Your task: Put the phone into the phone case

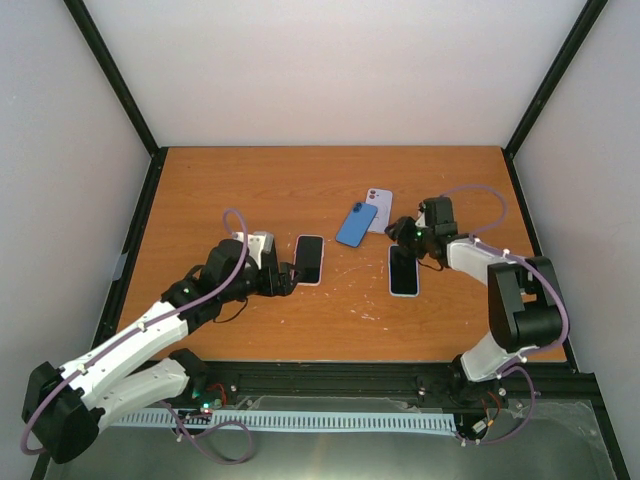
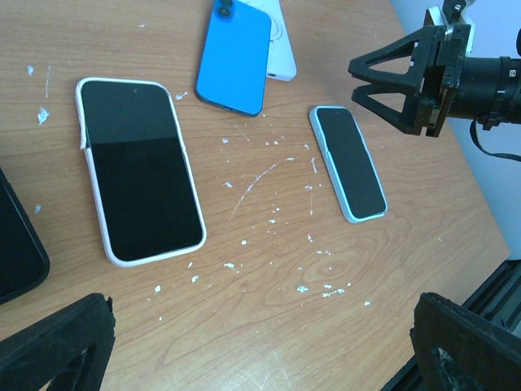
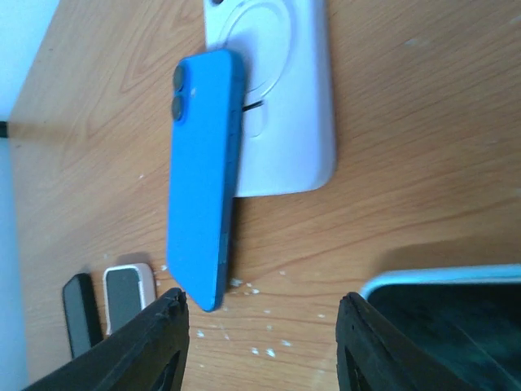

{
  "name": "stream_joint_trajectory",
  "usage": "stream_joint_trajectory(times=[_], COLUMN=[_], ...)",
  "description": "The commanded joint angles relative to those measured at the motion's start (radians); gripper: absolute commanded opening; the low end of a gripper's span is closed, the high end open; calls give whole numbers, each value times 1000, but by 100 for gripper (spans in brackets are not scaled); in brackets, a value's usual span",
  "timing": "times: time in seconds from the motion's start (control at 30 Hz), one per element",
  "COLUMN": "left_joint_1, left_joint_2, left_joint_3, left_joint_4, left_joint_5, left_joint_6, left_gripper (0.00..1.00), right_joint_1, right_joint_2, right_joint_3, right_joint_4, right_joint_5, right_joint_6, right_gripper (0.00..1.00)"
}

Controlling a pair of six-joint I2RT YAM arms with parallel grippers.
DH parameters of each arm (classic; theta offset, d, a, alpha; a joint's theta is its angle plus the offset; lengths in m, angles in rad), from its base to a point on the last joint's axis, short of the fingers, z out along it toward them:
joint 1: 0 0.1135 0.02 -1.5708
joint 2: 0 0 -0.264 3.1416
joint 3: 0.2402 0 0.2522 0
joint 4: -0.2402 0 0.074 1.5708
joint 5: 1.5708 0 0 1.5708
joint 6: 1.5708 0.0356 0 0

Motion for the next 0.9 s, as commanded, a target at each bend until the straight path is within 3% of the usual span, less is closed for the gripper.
stream_joint_trajectory(times=[0.0, 0.67, 0.87], left_joint_1=[1, 2, 1], left_joint_2=[-24, -42, -19], left_joint_3=[-10, -48, -50], left_joint_4=[3, 35, 59], left_joint_5=[4, 36, 61], left_joint_6=[-21, -59, -80], left_gripper=[100, 99, 99], right_joint_1=[46, 181, 187], right_joint_2=[81, 366, 407], right_joint_3=[-25, 25, 35], right_joint_4=[249, 447, 506], right_joint_5=[-81, -30, -36], right_joint_6=[141, 252, 279], right_gripper=[48, 46, 38])
